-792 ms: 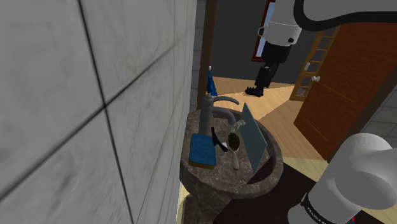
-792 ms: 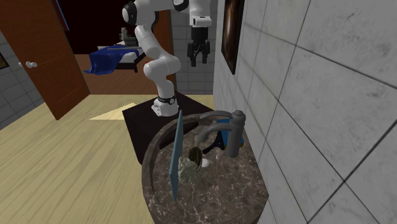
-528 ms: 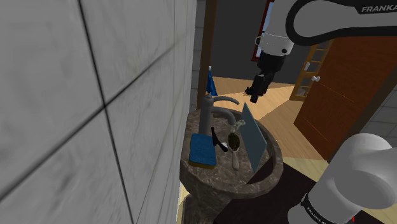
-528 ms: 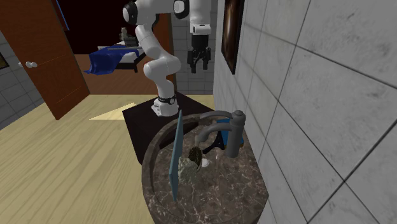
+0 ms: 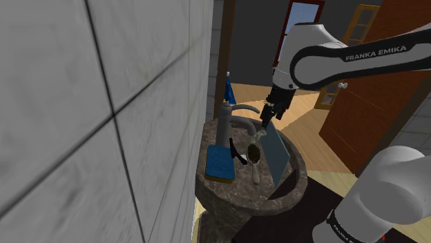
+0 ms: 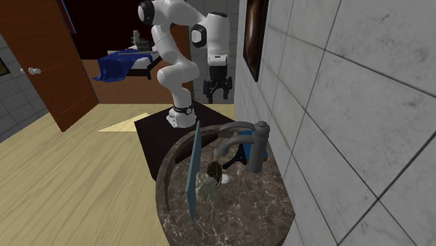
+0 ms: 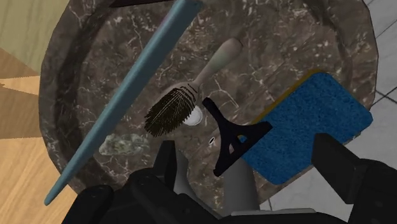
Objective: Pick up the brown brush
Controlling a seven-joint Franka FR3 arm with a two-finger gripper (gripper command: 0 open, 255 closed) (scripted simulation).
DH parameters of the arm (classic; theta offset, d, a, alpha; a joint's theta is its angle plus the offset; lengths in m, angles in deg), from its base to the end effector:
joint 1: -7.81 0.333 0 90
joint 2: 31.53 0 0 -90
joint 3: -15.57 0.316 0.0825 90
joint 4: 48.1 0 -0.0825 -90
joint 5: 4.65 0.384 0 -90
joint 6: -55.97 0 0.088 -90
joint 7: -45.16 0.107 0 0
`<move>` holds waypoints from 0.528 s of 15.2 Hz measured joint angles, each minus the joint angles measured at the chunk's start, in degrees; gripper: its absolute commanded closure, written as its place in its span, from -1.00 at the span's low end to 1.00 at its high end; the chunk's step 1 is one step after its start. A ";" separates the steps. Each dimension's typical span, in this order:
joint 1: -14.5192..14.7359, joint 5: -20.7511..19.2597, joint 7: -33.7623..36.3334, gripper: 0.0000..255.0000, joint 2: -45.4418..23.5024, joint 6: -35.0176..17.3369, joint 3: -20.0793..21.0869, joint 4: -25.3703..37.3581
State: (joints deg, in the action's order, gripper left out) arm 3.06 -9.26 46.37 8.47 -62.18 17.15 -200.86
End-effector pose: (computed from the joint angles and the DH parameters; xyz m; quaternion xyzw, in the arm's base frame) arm 0.3431 -0.0233 0.4575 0.9976 -0.0237 0.0458 0.0461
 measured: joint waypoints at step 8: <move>-5.22 -2.04 8.85 -1.00 -13.13 -21.14 0.46 -6.55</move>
State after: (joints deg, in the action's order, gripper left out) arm -2.16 -11.31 55.22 -4.66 -83.32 17.61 -207.42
